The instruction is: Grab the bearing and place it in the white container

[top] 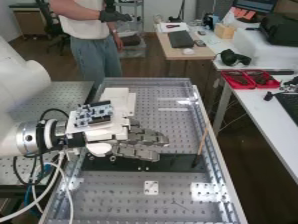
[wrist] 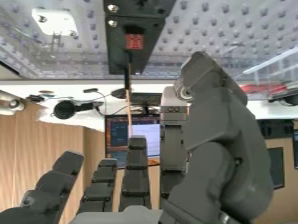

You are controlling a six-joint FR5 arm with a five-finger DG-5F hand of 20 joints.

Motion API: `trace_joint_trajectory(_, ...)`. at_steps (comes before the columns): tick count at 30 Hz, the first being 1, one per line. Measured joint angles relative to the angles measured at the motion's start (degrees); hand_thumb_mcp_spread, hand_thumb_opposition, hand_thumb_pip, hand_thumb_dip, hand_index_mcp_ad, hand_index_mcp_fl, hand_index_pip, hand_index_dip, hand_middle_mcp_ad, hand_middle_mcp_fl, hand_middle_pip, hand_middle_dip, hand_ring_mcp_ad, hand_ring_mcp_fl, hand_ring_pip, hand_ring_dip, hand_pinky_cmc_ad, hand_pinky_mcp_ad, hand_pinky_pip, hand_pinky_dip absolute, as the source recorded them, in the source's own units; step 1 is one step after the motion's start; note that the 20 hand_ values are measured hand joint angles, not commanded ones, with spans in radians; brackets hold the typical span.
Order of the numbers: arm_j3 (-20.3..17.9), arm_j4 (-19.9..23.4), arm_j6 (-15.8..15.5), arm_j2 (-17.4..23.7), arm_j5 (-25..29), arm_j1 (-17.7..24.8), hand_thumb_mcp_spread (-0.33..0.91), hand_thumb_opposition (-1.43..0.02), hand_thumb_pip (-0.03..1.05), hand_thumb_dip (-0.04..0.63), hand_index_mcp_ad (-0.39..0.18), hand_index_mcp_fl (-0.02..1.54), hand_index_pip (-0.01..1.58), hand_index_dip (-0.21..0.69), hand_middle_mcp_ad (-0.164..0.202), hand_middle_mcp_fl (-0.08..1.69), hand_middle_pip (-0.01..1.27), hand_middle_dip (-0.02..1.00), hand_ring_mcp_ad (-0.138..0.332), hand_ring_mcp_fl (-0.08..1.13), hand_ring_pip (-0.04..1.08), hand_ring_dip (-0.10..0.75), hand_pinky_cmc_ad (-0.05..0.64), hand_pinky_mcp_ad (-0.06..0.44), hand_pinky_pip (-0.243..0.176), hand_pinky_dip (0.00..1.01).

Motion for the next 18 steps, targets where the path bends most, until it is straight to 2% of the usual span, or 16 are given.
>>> trace_joint_trajectory(5,-3.34,-0.72,-0.47,3.74,4.93,4.29,0.46,-0.99,0.5,0.297,-0.094,0.48,1.31,0.11,0.065,0.28,0.13,0.19,0.099,0.03,0.12,0.035,0.328,0.23,0.003,0.17)
trace_joint_trajectory(10,-7.3,-1.15,-0.98,7.82,11.85,10.41,0.46,-0.99,0.5,0.297,-0.094,0.48,1.31,0.11,0.063,0.28,0.13,0.19,0.099,0.03,0.12,0.035,0.328,0.229,0.003,0.17)
trace_joint_trajectory(18,-11.44,-1.13,-1.17,12.05,21.7,19.51,0.46,-0.99,0.5,0.297,-0.098,0.48,1.31,0.11,0.063,0.28,0.13,0.19,0.099,0.03,0.12,0.035,0.328,0.23,0.003,0.17)
